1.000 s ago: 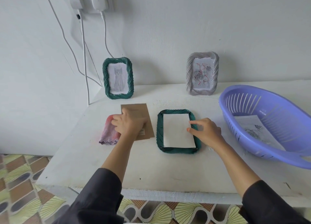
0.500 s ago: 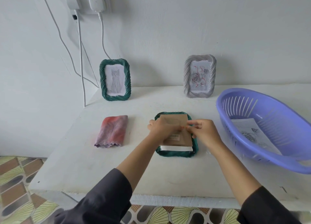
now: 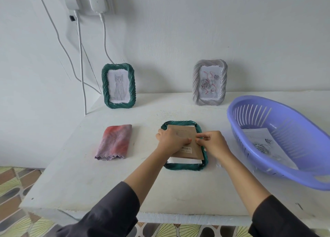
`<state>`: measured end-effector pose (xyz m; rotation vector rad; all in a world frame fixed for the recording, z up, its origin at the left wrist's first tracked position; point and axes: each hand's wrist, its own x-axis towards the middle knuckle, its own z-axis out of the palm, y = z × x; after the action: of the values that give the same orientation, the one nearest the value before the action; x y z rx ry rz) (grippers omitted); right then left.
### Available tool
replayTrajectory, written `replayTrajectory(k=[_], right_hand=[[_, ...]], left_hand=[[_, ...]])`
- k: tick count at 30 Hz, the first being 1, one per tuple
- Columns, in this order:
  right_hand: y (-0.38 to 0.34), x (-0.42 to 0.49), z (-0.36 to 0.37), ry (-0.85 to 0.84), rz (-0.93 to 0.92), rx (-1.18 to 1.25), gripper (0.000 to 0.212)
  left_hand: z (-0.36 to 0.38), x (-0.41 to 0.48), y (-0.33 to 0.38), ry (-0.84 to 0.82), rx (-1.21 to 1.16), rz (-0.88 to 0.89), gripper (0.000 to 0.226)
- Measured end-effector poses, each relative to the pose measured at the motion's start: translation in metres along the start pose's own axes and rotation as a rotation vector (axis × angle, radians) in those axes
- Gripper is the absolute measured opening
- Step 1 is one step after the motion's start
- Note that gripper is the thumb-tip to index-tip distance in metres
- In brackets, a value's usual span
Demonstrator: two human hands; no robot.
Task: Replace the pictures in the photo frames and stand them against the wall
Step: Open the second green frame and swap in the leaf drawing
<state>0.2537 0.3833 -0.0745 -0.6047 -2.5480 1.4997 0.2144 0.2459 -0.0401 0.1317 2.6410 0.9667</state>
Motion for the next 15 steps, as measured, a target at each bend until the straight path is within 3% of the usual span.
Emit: replayTrajectory(k=[15], right_hand=[[-0.0025,0.0053,0.0008,-0.010,0.028,-0.033,0.026]], left_hand=[[0.0007,-0.0014,-0.0031,-0.004,0.033,0.020,0.051]])
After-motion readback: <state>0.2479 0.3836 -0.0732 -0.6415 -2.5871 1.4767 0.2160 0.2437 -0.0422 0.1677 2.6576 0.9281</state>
